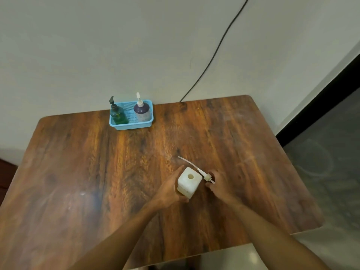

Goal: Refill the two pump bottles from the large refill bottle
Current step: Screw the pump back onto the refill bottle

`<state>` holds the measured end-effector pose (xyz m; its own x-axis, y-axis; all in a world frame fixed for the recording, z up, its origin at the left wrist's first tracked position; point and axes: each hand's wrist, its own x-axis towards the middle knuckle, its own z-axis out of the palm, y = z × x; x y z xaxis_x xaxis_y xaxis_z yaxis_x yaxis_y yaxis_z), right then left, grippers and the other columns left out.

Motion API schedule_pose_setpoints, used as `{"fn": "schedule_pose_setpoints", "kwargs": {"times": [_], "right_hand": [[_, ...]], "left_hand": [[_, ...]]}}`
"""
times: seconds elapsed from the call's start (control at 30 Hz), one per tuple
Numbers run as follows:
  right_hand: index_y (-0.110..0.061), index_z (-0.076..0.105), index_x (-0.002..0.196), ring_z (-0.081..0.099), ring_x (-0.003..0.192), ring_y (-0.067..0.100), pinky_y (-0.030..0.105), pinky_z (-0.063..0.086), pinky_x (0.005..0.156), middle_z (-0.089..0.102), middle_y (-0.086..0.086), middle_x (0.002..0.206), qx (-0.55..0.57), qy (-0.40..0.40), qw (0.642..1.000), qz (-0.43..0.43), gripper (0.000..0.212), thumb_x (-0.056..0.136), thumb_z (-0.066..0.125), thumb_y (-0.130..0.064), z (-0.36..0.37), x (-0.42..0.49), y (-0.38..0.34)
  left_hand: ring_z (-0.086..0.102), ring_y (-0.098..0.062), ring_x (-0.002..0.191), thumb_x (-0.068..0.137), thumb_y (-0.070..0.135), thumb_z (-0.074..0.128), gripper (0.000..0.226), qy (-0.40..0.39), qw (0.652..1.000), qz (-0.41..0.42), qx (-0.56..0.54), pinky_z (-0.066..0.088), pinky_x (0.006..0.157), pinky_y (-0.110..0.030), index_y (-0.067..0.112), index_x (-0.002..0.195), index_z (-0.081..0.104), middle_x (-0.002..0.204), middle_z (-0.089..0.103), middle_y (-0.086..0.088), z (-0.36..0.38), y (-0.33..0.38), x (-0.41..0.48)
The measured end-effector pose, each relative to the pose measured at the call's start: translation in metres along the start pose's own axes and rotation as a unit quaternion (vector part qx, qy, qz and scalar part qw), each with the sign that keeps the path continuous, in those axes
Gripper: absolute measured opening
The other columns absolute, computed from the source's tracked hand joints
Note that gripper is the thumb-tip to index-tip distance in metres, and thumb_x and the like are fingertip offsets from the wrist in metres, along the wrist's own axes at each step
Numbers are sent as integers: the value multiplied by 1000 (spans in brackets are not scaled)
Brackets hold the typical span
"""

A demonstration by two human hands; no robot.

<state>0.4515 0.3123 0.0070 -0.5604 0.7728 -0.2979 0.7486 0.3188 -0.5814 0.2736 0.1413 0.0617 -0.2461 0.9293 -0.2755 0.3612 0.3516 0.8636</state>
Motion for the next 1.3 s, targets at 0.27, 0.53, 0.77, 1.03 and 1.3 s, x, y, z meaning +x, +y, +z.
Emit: {"fn": "schedule_pose_setpoints", "kwargs": {"times": [0.27,0.53,0.77,1.03,1.3], "right_hand": [[-36,58,96,64,79,4,25,60,73,65,-19,89,28,66,997,-25,16,90,73,-33,-8,0,-7],[-17,71,83,64,72,14,29,52,59,68,-3,82,78,117,980,-138,12,79,79,-9,-101,-29,-72],[-16,79,97,65,78,9,27,54,63,69,-4,92,35,126,959,-250,12,84,80,-16,-176,-76,-138],[-16,81,98,53,70,0,1,39,74,74,-2,92,-92,92,943,-307,18,80,82,-16,-226,-124,-209],[-17,76,100,59,78,10,32,54,69,65,-5,90,-150,36,940,-303,25,76,81,-23,-175,-89,-211]], "left_hand": [[53,-2,125,66,22,92,86,42,996,1,-84,46,96,-14,28,137,43,133,56,12,16,14,6],[58,-1,112,67,23,92,77,104,992,-36,-65,51,84,-10,32,129,47,120,56,24,16,23,-7],[55,1,99,68,16,91,74,159,981,-71,-80,43,68,-4,32,124,46,112,54,21,8,35,-17],[53,-9,112,64,19,93,77,176,979,-81,-57,41,73,-8,28,127,48,119,54,12,-5,38,-15],[59,-12,109,57,25,95,85,204,977,-59,-32,44,69,-13,23,130,52,119,60,8,-14,40,-18]]}}
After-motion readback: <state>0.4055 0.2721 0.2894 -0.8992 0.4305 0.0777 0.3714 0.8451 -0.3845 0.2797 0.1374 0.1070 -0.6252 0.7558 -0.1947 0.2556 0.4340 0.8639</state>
